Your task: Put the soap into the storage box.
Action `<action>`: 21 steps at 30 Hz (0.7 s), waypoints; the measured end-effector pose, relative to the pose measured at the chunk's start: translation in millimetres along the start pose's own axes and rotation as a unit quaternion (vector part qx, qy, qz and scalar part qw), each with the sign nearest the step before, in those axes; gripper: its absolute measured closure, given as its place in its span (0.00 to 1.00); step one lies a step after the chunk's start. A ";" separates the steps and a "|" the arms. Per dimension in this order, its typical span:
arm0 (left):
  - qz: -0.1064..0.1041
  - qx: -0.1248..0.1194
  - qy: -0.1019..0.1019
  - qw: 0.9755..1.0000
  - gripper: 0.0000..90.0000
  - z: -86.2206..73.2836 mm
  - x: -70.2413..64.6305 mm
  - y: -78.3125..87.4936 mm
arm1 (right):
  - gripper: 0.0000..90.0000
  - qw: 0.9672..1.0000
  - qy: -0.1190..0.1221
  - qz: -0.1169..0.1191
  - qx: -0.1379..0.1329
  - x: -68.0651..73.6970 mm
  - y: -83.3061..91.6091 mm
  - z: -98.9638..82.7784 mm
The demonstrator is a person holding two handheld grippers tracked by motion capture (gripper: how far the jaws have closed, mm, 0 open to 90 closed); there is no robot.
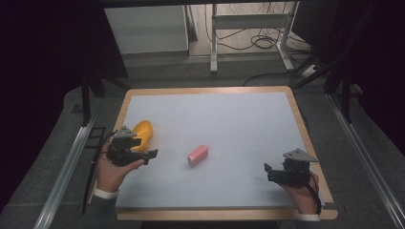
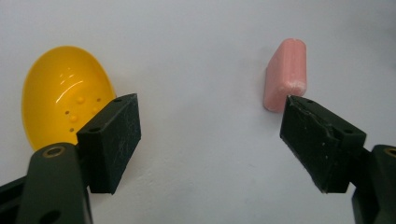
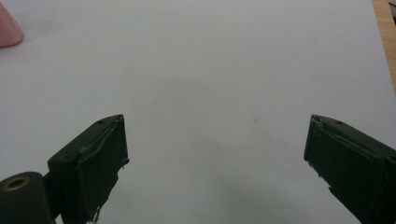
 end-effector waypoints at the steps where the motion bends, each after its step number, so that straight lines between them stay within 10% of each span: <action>1: 0.000 0.002 -0.001 1.000 0.23 0.9 -1.3 -1.0 | 0.07 1.000 0.000 0.000 0.000 0.1 -0.2 -0.1; 21: -0.004 0.028 -0.038 0.999 0.23 15.3 -23.3 -19.9 | 0.07 1.000 0.009 -0.004 0.007 1.6 -1.8 -1.5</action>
Point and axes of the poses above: each handheld gripper's, and its own axes: y roughly backward along the jaws, z roughly out of its top, x roughly to its left, the point moved 6 cm from there along -y, roughly forward along the jaws, and after that the axes turned 3 degrees about y, right-handed, at the moved point
